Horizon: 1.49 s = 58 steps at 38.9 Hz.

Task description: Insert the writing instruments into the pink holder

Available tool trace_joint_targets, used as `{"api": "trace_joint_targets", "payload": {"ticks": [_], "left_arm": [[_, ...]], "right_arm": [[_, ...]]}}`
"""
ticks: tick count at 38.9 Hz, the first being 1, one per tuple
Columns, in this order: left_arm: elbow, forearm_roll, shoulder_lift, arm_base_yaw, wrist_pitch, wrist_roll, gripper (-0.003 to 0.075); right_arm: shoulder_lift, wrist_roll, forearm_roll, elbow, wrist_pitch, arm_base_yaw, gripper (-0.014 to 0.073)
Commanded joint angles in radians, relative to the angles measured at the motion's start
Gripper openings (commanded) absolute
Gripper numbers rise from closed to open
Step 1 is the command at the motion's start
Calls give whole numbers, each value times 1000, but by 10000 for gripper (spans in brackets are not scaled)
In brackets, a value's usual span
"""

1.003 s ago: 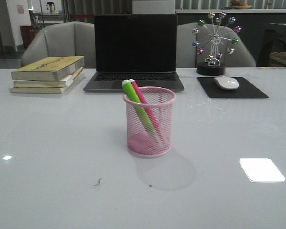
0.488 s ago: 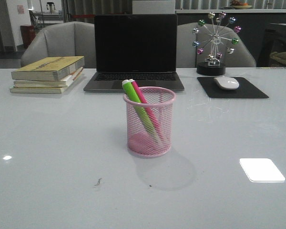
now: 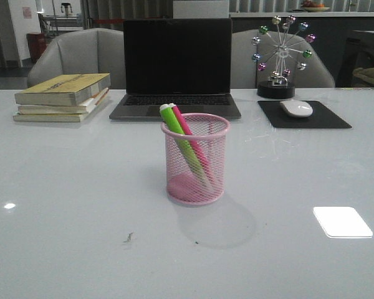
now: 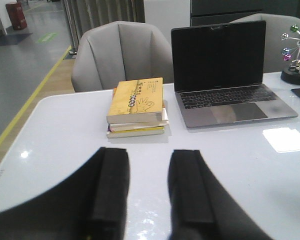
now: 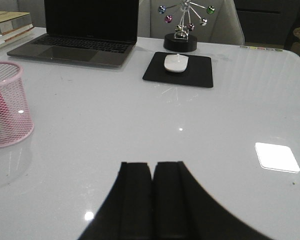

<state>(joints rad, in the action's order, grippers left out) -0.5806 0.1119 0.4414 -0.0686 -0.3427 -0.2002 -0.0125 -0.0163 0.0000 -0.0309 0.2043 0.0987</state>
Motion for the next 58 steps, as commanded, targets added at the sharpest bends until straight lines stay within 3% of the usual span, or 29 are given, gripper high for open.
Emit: {"api": "trace_joint_targets", "payload": {"ticks": [1, 3, 12, 30, 42, 47, 58], "left_arm": [[-9, -39, -29, 2, 133, 4, 121], [17, -39, -58, 2, 169, 4, 90], [170, -41, -222, 35, 317, 109, 94], [449, -35, -473, 57, 332, 117, 94], [587, -30, -468, 57, 387, 117, 92], [590, -30, -468, 57, 321, 117, 92], [590, -30, -468, 57, 310, 117, 92]], "right_arm": [[-16, 10, -15, -1, -83, -1, 30], [-16, 10, -15, -1, -83, -1, 30], [-16, 10, -15, -1, -83, -1, 30], [-16, 10, -15, -1, -83, -1, 30], [-16, 10, -15, -1, -83, -1, 30], [-16, 10, -15, -1, -83, -1, 30], [-16, 10, -15, -1, -83, -1, 30]]}}
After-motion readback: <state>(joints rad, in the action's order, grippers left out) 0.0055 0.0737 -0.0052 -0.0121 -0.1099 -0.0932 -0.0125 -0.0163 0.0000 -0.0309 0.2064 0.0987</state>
